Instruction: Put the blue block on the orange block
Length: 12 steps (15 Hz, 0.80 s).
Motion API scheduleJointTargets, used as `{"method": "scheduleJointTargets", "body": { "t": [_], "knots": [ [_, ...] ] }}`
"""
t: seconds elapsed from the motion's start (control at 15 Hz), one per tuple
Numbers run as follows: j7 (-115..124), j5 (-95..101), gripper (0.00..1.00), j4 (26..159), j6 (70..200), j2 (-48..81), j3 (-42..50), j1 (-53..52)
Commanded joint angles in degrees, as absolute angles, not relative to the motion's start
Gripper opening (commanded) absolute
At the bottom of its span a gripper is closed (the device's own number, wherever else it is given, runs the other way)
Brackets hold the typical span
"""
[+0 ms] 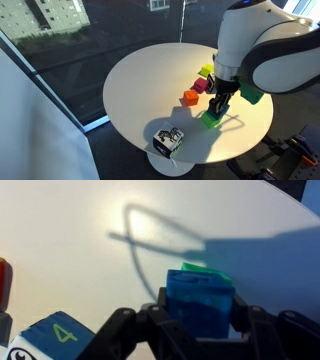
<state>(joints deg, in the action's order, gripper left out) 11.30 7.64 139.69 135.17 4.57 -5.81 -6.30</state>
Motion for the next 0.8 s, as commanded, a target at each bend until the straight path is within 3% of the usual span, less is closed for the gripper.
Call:
{"method": "scheduleJointTargets", "body": {
  "t": [0.0, 0.73],
  "knots": [
    [12.77, 8.83, 0.32, 138.64, 133.32, 3.28, -5.49, -6.59],
    [14.88, 9.05, 0.32, 132.97, 129.97, 4.54, -3.98, -5.66]
  ]
}}
